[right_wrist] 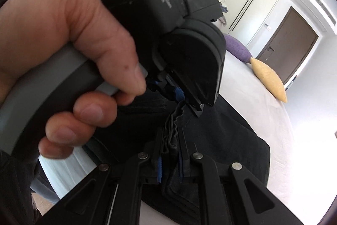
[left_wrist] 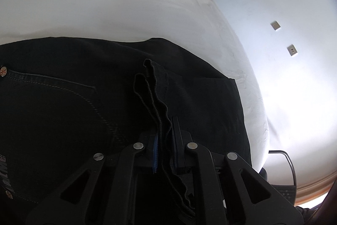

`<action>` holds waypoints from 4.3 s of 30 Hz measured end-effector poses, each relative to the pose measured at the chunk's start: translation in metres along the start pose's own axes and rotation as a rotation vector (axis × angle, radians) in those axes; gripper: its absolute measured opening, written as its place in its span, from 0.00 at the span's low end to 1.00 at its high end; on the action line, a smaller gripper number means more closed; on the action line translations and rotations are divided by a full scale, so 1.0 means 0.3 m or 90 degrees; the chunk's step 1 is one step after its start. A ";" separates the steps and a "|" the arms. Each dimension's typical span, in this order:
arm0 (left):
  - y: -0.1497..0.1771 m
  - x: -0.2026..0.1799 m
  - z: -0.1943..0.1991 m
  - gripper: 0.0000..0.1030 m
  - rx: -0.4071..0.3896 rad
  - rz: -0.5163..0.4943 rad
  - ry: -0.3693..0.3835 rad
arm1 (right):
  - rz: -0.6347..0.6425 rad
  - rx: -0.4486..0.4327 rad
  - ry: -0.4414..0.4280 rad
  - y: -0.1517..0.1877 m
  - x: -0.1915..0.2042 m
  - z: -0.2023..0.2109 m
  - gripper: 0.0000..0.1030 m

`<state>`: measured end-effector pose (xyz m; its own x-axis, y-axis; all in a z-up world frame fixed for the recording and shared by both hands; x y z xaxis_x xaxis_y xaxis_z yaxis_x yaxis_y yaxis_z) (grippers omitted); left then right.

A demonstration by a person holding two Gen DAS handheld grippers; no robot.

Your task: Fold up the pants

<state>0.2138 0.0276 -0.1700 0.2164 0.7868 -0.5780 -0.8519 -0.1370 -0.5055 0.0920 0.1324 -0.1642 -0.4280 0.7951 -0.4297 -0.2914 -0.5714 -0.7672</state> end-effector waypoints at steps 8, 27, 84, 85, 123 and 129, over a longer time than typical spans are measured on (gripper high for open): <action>0.078 0.133 0.040 0.13 -0.003 0.007 -0.036 | 0.009 0.030 -0.035 0.038 -0.090 -0.060 0.17; 0.215 -0.097 0.062 0.14 -0.021 -0.389 -0.283 | -0.640 0.022 -0.279 0.355 -0.939 0.132 0.11; 0.322 0.113 0.427 0.84 -0.263 0.010 -0.162 | -0.758 0.083 -0.284 0.712 -0.663 0.138 0.00; 0.325 0.142 0.506 0.87 -0.304 0.052 -0.150 | -0.756 0.085 -0.279 0.710 -0.662 0.138 0.00; 0.323 0.722 0.703 0.23 -0.436 0.588 0.186 | -0.793 0.090 -0.262 0.684 -0.695 0.167 0.14; 0.350 0.756 0.703 0.14 -0.448 0.577 0.147 | -0.759 0.044 -0.286 0.511 -0.730 0.203 0.47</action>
<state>0.0730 0.3186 -0.2191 -0.1918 0.1122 -0.9750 -0.3023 -0.9519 -0.0501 0.0889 -0.1416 -0.1586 -0.1186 0.6899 0.7141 -0.7314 0.4257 -0.5328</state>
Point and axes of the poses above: each gripper's, at about its wrist camera, not at the fingertips, and z roughly against the way its jaws point, x to its left, y to its underside, the point moved 8 cm from there along -z, roughly the way its jaws point, and after that the axes turned 11 degrees about -x, right-handed, at the moved point
